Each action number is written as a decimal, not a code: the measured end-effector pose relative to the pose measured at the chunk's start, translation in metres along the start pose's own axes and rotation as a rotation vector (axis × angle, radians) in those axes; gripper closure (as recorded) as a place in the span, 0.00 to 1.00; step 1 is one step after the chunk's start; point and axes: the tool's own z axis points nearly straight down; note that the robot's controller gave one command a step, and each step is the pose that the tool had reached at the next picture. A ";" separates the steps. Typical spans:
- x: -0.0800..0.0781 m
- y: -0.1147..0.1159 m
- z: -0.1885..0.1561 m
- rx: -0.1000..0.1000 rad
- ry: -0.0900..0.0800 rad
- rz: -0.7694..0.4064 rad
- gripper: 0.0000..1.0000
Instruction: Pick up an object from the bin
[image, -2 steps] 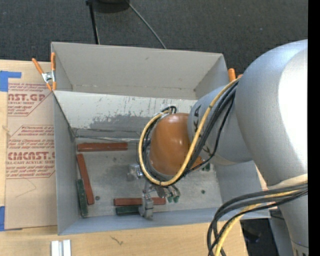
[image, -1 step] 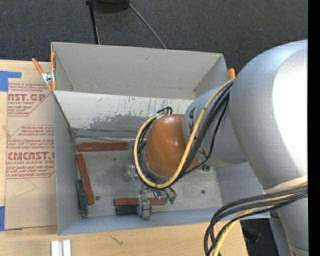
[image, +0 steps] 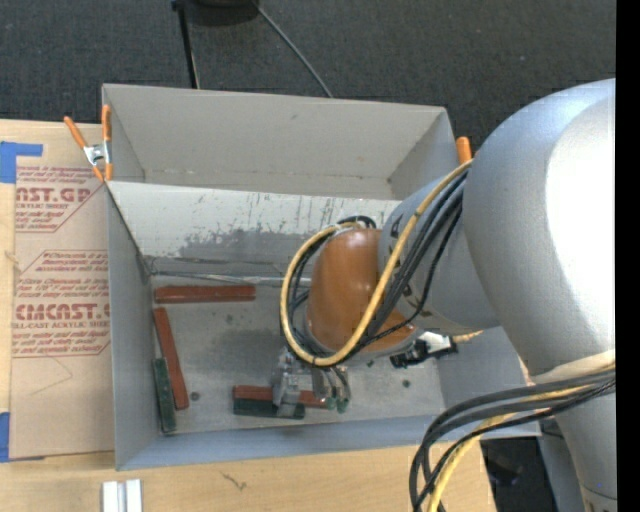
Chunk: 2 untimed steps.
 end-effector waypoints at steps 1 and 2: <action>0.000 0.000 0.001 0.000 -0.001 0.000 0.00; 0.001 0.000 0.001 0.000 0.000 0.000 1.00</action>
Offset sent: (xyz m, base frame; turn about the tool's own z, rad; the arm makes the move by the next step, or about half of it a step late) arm 0.0000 0.0000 0.0000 0.0000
